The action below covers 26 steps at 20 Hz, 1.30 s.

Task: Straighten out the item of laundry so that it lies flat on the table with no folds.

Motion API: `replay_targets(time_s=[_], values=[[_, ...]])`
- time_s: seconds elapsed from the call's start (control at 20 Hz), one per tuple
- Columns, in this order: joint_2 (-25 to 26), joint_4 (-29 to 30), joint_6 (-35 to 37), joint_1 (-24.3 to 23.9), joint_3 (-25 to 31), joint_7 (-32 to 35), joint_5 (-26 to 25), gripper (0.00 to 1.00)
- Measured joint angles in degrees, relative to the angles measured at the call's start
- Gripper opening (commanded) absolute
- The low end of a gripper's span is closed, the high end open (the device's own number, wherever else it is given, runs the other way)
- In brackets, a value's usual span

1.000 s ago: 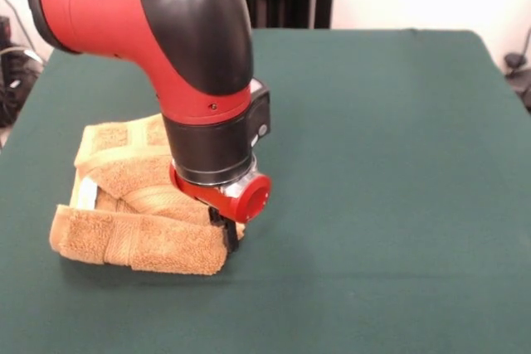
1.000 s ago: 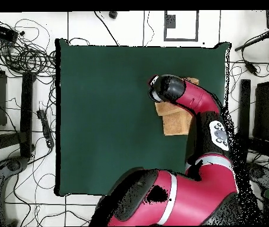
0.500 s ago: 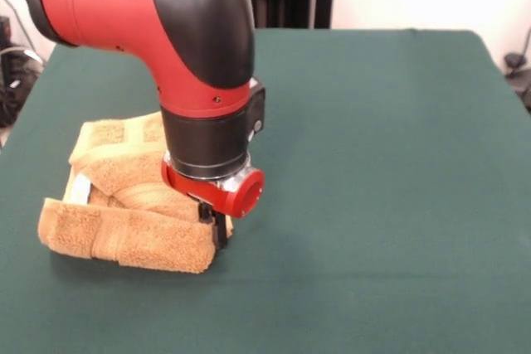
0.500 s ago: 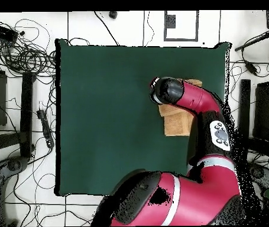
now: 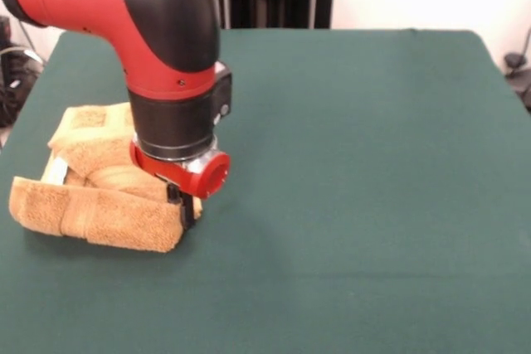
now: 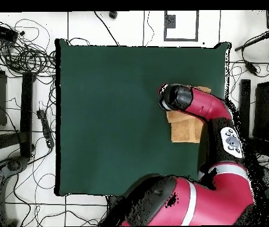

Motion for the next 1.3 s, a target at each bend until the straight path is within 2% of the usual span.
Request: replay_targets(time_s=[0.7,1.3], values=[[-2.69,1.9,1.41,-0.71,0.0,0.0,-1.96,0.0],[-3.81,2.3,2.64,-4.09,0.01,0.0,-2.94,0.0]])
